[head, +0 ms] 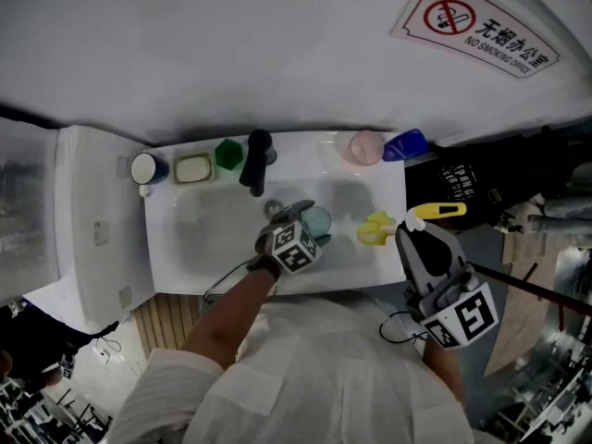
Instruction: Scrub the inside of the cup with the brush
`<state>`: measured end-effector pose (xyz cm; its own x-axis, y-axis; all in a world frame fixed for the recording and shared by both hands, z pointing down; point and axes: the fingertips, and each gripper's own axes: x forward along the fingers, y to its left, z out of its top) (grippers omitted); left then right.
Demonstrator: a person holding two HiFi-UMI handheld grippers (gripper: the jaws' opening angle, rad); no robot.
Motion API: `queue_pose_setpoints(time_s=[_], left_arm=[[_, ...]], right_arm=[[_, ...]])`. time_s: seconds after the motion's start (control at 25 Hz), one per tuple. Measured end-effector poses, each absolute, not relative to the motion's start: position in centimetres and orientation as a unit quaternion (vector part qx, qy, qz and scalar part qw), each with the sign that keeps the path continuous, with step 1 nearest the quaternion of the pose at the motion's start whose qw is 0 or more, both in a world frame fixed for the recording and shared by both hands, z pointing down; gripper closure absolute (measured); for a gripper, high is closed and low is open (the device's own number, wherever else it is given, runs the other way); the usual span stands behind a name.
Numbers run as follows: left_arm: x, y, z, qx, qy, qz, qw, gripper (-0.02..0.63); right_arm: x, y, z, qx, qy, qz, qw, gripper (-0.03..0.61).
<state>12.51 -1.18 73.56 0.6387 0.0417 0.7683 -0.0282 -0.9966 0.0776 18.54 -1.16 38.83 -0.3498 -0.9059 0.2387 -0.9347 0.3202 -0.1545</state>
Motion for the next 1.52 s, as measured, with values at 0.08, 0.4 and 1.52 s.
queue_pose_setpoints(time_s=[0.08,0.4,1.52], left_arm=[[12.5,-1.6,72.4,0.908,-0.002,0.417,0.042,0.222],[11.8,-3.4,65.7,0.916,-0.021,0.396,0.057,0.224],[4.4,-5.9,49.5,0.921,-0.028,0.386,0.033,0.224]], right_arm=[[18.1,-1.7,38.7,0.560,-0.816,0.131,0.050,0.548],[14.4,-4.4,37.3,0.518,-0.848,0.110,0.024,0.548],[-1.1,-7.8,39.0,0.413,-0.903,0.099,0.058,0.548]])
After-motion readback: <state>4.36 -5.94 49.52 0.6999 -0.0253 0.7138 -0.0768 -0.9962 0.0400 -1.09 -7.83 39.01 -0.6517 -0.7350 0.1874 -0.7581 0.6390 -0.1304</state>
